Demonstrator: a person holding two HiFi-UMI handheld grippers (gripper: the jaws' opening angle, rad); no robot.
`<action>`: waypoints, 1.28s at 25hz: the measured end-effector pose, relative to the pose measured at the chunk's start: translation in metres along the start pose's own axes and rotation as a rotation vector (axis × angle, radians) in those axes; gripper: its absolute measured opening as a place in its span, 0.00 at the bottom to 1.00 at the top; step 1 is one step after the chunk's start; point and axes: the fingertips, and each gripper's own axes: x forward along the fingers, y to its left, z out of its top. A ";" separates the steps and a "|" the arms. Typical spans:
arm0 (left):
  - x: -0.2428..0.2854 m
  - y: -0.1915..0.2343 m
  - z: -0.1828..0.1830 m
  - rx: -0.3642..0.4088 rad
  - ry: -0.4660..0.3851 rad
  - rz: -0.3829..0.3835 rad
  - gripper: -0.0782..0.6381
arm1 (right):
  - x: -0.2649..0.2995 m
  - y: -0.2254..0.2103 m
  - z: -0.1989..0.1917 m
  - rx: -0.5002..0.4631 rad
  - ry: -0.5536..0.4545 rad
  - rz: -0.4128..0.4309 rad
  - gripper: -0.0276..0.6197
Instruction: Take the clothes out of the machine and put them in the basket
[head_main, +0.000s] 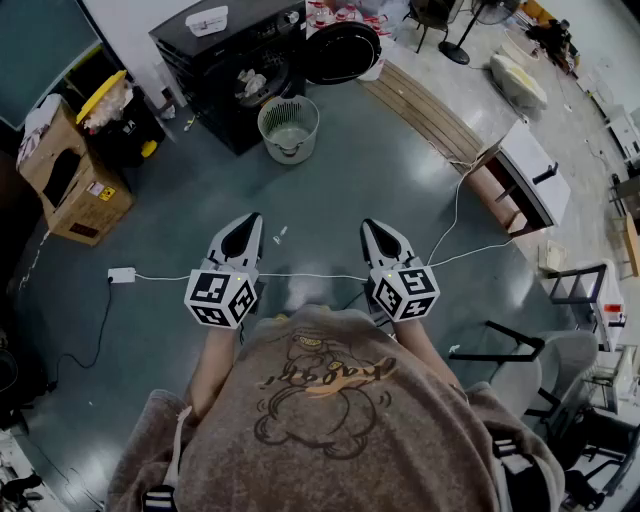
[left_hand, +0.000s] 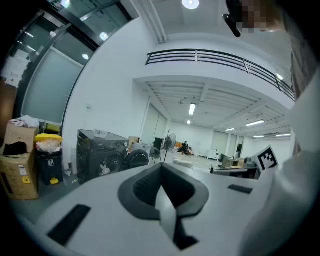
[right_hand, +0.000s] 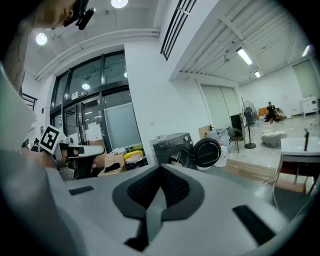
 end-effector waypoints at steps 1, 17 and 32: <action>0.003 -0.001 0.000 -0.004 -0.001 0.001 0.12 | 0.001 -0.001 0.001 0.002 -0.004 0.001 0.03; 0.051 -0.018 -0.020 -0.035 0.011 0.058 0.12 | 0.007 -0.054 -0.020 0.047 0.039 0.050 0.03; 0.249 0.079 0.013 -0.061 0.034 -0.052 0.12 | 0.174 -0.146 0.039 0.012 0.067 -0.018 0.04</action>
